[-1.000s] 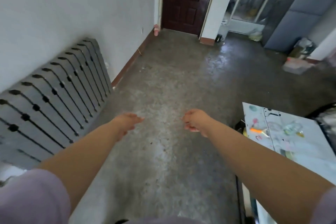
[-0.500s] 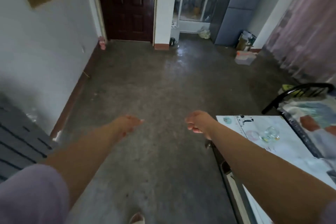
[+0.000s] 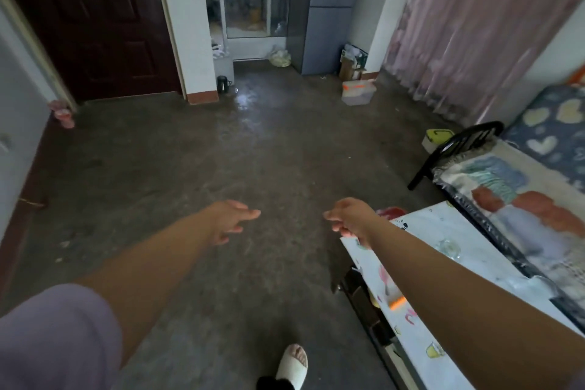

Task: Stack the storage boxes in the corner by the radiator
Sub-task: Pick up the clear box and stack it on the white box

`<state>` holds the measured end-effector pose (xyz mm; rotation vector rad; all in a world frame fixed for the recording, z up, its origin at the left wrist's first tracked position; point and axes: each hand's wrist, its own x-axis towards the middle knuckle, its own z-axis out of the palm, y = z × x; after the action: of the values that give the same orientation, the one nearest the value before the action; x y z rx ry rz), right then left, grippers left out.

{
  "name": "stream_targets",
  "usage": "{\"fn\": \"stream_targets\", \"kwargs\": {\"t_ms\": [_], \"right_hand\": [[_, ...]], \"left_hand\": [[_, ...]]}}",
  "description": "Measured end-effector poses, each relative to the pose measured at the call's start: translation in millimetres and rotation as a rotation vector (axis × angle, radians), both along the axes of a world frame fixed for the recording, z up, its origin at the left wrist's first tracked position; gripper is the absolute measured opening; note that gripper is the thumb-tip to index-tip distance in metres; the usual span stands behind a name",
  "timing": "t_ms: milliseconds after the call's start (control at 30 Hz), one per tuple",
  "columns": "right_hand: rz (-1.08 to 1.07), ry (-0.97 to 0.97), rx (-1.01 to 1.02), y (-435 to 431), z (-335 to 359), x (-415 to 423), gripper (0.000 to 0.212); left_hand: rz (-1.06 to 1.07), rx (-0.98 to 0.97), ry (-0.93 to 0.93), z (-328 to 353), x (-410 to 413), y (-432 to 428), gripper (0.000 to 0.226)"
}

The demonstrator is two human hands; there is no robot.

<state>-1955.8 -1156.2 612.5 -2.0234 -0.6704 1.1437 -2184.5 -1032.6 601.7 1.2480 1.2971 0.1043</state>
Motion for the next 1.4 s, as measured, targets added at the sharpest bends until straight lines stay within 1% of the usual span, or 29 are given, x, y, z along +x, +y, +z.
{"fn": "stream_targets", "kwargs": {"t_ms": [133, 233, 400, 533, 567, 633, 667, 767, 933, 1000, 1100, 1200, 1300, 1400], "right_hand": [[-0.040, 0.009, 0.016, 78.1, 3.1, 75.7, 0.026], [-0.035, 0.005, 0.027, 133.6, 7.0, 119.8, 0.022], [-0.032, 0.014, 0.003, 227.5, 7.9, 184.6, 0.031], [-0.063, 0.029, -0.016, 302.5, -2.1, 231.5, 0.027], [-0.064, 0.025, -0.019, 308.1, -2.0, 237.4, 0.028], [-0.116, 0.017, -0.010, 357.8, -4.7, 272.6, 0.032], [-0.130, 0.002, -0.014, 361.7, -3.0, 277.9, 0.036], [-0.278, 0.024, 0.033, 433.2, 5.0, 330.7, 0.046], [-0.376, 0.034, 0.029, 504.1, 16.6, 396.3, 0.049], [-0.400, 0.049, 0.016, 520.7, 16.2, 421.3, 0.050], [-0.459, 0.044, 0.024, 545.3, 9.4, 481.3, 0.051], [-0.489, 0.048, 0.036, 568.7, 2.8, 546.4, 0.056], [-0.488, 0.046, 0.036, 602.3, 1.2, 627.4, 0.054], [-0.457, 0.040, 0.037, 634.5, 9.3, 694.8, 0.059]], "left_hand": [[-0.013, 0.015, -0.009, 15.3, 75.7, 83.5, 0.041], [-0.017, 0.045, -0.043, 22.5, 123.1, 137.6, 0.037], [-0.038, -0.023, -0.047, 22.6, 189.4, 225.1, 0.042], [-0.022, -0.033, -0.054, 14.8, 237.2, 310.0, 0.036], [-0.011, -0.027, -0.054, 14.0, 240.2, 318.8, 0.037], [-0.049, -0.014, -0.058, 9.2, 275.5, 379.1, 0.044], [-0.037, -0.008, -0.055, 11.1, 279.4, 385.1, 0.046], [-0.106, 0.018, -0.056, 21.4, 340.3, 475.5, 0.045], [-0.205, 0.085, -0.064, 42.0, 444.9, 578.9, 0.047], [-0.255, 0.058, -0.063, 38.4, 487.2, 603.3, 0.047], [-0.339, 0.027, -0.043, 24.5, 560.2, 632.3, 0.046], [-0.385, 0.010, -0.038, 14.4, 627.2, 655.8, 0.052], [-0.380, -0.011, -0.045, 9.6, 705.7, 688.2, 0.055], [-0.342, -0.005, -0.039, 16.8, 767.5, 717.2, 0.051]]}}
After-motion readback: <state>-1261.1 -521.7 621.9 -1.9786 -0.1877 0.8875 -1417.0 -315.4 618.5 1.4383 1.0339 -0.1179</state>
